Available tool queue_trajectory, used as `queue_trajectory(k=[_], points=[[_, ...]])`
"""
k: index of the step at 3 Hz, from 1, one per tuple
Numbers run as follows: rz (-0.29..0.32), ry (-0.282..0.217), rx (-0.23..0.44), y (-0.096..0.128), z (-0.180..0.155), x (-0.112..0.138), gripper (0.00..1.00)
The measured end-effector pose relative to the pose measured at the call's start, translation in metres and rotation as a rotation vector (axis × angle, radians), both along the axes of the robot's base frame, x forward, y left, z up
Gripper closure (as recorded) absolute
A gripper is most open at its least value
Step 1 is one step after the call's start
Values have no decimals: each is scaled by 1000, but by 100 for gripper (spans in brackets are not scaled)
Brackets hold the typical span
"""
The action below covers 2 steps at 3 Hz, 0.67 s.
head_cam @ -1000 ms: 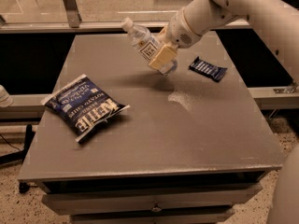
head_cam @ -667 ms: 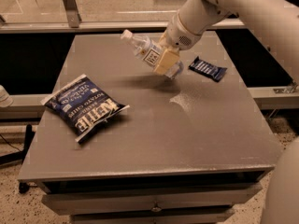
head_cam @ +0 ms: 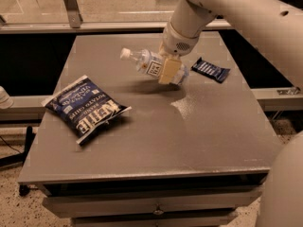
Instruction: Knock blue plastic bottle over
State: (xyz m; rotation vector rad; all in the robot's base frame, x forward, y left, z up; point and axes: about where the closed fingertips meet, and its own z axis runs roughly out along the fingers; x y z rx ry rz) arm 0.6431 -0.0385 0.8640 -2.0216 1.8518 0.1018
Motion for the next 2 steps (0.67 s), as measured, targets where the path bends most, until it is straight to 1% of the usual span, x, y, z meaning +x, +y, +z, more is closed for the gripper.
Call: queue_trajectory(k=[1,2], points=[[60,18,-29,5,-4,-10,59],[112,35,-34,12,-8,-20,35]])
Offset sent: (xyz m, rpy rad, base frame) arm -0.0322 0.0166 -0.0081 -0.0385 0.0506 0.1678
